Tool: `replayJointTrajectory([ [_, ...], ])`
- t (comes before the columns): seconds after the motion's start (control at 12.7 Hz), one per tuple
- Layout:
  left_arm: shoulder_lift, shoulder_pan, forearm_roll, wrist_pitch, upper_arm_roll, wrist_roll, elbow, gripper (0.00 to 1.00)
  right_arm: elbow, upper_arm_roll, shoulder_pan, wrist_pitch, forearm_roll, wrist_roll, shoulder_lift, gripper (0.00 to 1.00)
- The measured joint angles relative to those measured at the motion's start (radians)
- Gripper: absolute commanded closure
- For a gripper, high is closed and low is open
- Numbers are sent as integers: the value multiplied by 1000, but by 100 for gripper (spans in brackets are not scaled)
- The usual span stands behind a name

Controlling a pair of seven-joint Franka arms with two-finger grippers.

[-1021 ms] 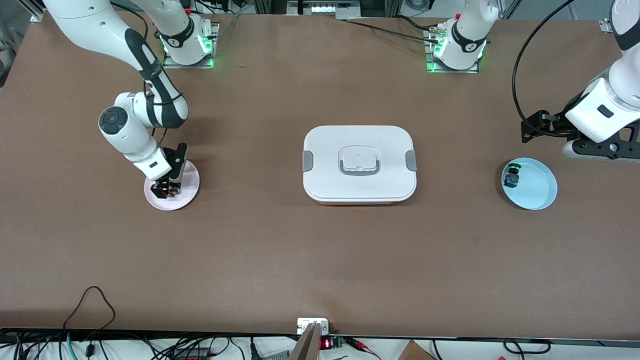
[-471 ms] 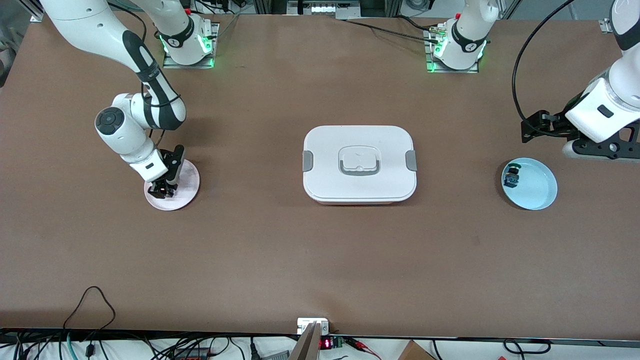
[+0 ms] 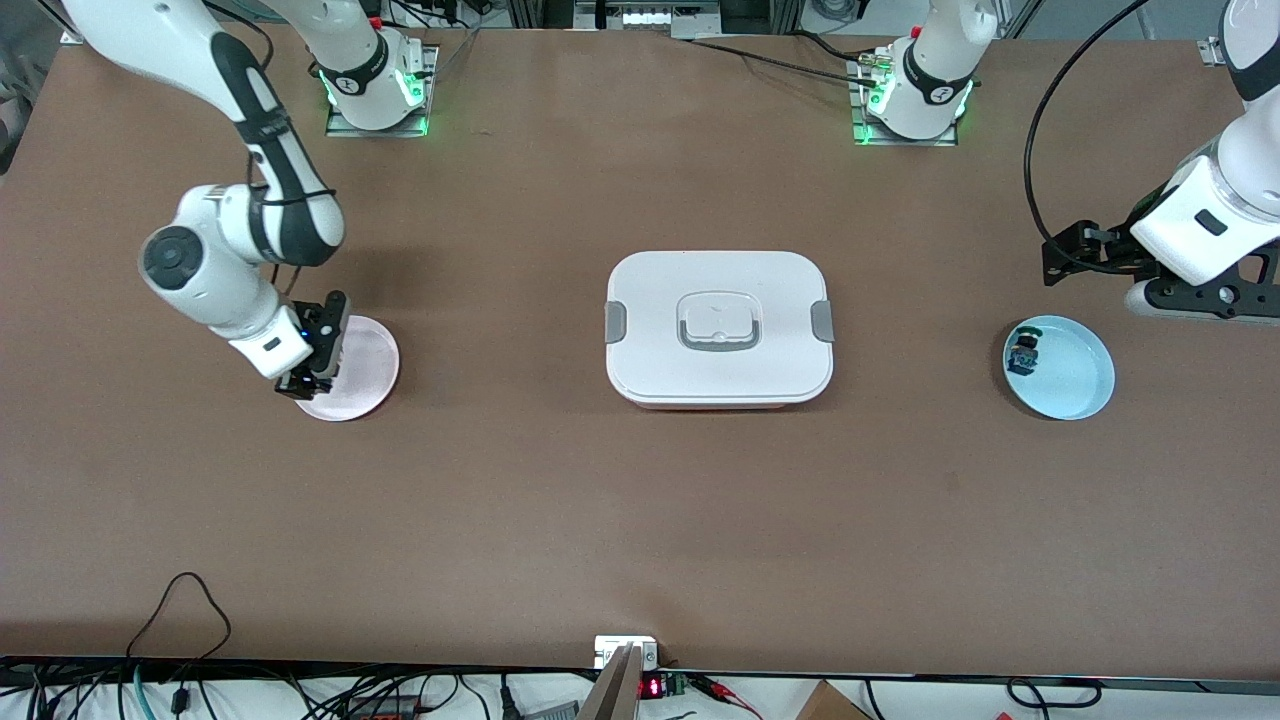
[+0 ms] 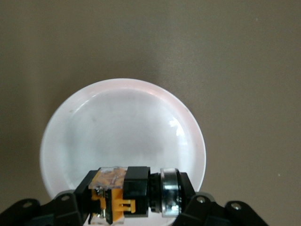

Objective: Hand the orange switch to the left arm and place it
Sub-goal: 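Lift the orange switch with the right gripper off the plate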

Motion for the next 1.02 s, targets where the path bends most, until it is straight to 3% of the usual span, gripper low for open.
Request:
replayJointTrajectory([
  [0.31,0,0,0,0,0,0,0,0,229,-6,-14,-496,0,-5,-116,100],
  [0.47,0,0,0,0,0,0,0,0,338,-14,-14,-657,0,-5,-132,100],
  [0.71,0,0,0,0,0,0,0,0,412,-27,-15,-744,12,-5,-139,100],
  [1.02,0,0,0,0,-1,0,0,0,413,-25,-13,-800,230,-5,-135,100],
])
